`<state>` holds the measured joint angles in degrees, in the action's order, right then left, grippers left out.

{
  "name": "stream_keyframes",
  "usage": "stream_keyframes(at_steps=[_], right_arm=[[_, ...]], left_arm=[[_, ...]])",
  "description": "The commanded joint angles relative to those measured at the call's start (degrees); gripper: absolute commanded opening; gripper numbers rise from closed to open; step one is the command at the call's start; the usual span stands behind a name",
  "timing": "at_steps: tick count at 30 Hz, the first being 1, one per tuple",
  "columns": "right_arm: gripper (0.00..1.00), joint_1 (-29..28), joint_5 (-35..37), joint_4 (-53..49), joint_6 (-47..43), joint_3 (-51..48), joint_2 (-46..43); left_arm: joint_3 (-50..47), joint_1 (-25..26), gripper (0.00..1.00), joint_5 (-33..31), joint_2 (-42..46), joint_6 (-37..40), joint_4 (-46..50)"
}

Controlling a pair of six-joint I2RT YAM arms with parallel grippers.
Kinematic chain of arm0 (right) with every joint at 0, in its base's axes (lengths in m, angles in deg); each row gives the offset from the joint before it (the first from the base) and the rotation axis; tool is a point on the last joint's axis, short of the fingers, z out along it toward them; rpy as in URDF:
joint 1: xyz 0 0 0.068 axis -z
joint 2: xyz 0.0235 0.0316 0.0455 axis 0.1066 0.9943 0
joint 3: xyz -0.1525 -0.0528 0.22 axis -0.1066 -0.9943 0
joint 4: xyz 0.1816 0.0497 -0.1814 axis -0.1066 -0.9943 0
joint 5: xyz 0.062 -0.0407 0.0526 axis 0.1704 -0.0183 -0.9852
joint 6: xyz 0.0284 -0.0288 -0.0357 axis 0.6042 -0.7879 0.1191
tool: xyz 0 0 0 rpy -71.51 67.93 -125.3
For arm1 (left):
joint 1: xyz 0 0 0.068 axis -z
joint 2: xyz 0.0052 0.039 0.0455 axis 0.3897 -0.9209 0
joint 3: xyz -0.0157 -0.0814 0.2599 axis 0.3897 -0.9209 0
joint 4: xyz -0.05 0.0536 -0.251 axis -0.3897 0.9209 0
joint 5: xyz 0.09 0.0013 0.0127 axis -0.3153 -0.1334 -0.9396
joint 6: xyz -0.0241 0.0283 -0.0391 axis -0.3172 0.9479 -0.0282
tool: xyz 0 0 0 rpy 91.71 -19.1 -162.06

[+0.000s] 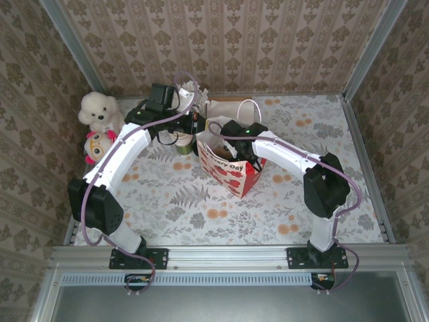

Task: Pack the takeout coffee

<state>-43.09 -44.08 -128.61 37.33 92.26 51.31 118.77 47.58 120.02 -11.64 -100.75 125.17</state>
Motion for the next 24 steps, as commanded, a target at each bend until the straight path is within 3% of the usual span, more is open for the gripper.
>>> stream_keyframes(at_steps=[1,24], right_arm=[[0.32,0.41,-1.19,-5.9,2.08,-2.96,5.24],[0.67,0.41,-2.94,-7.79,4.89,5.45,-0.68]], left_arm=[[0.77,-0.47,0.0,1.73,0.18,0.08,-2.04],[1.43,-0.3,0.0,4.11,0.24,-0.01,-2.74]])
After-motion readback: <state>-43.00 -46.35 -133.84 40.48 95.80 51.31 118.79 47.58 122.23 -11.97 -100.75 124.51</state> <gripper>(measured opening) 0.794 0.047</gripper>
